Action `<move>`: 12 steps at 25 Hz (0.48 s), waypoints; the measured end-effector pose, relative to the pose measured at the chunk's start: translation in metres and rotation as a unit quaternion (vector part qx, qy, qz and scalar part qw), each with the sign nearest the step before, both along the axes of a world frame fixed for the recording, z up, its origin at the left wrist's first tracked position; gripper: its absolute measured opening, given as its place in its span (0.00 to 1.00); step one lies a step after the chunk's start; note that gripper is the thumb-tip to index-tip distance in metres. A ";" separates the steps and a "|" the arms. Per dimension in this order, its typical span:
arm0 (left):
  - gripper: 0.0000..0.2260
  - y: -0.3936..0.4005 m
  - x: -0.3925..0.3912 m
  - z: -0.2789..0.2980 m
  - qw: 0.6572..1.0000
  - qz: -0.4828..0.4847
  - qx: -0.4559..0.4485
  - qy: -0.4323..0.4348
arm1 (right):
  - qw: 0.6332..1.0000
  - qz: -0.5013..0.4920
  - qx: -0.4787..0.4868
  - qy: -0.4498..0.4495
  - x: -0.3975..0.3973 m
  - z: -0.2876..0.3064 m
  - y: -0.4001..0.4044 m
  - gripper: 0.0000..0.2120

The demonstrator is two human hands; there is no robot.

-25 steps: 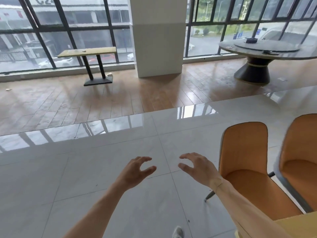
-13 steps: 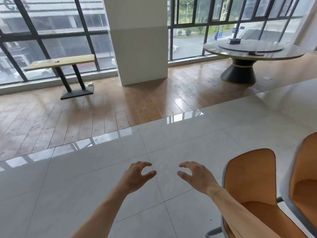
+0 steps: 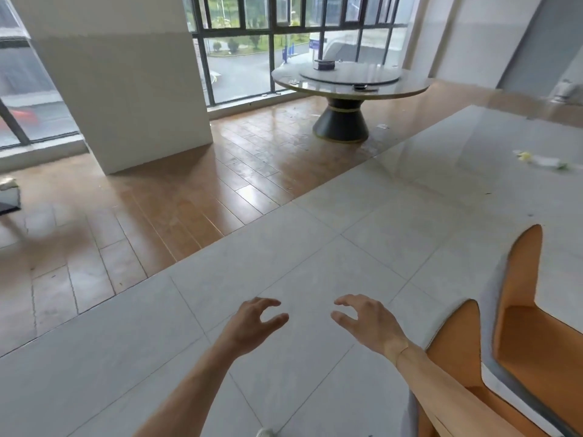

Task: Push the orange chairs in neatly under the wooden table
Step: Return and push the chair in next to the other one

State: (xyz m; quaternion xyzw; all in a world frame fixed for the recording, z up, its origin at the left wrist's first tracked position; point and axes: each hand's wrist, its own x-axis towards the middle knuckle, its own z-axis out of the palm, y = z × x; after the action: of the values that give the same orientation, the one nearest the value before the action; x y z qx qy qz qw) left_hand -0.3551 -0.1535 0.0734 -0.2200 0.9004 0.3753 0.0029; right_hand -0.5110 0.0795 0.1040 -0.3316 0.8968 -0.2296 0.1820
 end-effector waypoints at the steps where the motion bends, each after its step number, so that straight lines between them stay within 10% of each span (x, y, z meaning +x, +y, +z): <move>1: 0.24 -0.014 -0.023 0.002 1.000 -0.017 0.001 0.000 | 1.000 -0.020 0.005 -0.003 -0.013 0.002 -0.007 0.20; 12: 0.23 0.006 -0.302 0.005 0.945 -0.326 0.006 -0.020 | 0.949 -0.316 -0.019 -0.007 -0.133 -0.005 0.050 0.20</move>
State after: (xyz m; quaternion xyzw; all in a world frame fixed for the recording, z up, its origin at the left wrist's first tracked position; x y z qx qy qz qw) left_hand -0.6571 -0.1473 0.0786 0.0783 0.9205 0.3545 0.1447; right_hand -0.6445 0.1292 0.0990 -0.0332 0.9497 -0.2949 0.0999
